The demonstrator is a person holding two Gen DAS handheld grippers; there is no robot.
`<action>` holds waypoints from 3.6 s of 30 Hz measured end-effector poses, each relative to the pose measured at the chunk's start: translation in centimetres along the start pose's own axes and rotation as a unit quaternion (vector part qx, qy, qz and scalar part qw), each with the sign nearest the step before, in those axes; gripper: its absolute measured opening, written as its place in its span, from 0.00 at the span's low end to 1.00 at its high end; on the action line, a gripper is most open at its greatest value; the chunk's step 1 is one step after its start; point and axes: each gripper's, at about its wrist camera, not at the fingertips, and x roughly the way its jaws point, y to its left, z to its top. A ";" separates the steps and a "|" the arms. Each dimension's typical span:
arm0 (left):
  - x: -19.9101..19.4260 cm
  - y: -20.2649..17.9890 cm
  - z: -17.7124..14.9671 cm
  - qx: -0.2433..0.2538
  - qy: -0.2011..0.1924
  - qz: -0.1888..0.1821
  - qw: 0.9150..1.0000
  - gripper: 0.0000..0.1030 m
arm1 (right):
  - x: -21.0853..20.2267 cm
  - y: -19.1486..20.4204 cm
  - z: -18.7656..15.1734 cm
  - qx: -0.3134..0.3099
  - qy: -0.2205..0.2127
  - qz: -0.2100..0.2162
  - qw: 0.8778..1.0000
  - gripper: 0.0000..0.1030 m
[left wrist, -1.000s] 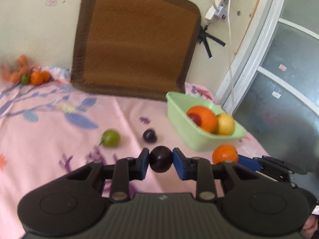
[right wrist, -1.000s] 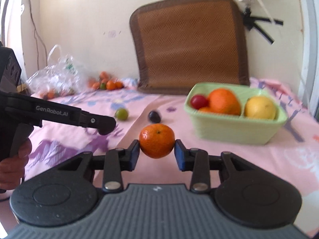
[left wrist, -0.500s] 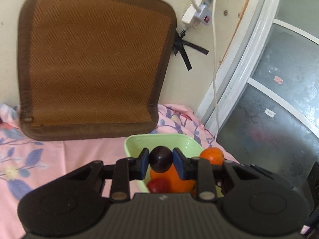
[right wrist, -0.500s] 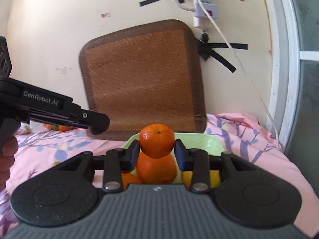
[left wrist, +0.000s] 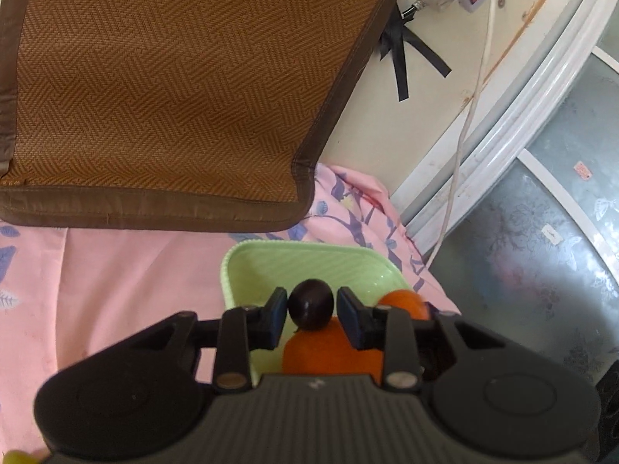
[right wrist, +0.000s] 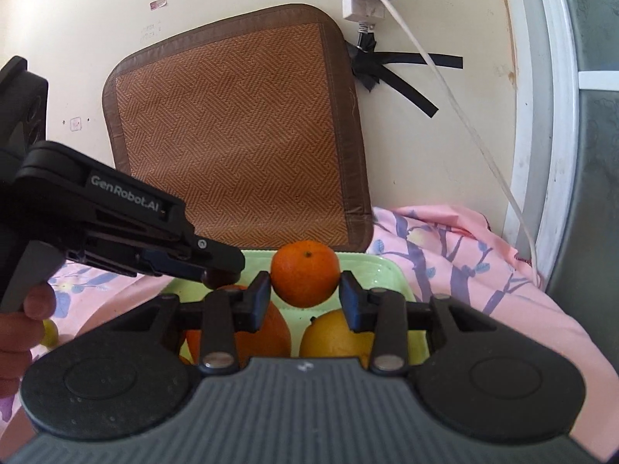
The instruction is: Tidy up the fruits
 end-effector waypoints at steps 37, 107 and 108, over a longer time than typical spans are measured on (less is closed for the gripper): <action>-13.0 -1.1 -16.1 0.119 -0.047 0.219 0.967 0.31 | -9.3 6.5 -6.1 0.137 0.069 0.016 0.988 0.42; -14.2 -2.5 -18.0 0.186 -0.089 0.172 0.963 0.37 | -9.9 6.6 -6.4 0.137 0.054 -0.012 0.989 0.42; -14.2 -2.5 -18.0 0.186 -0.089 0.172 0.963 0.37 | -9.9 6.6 -6.4 0.137 0.054 -0.012 0.989 0.42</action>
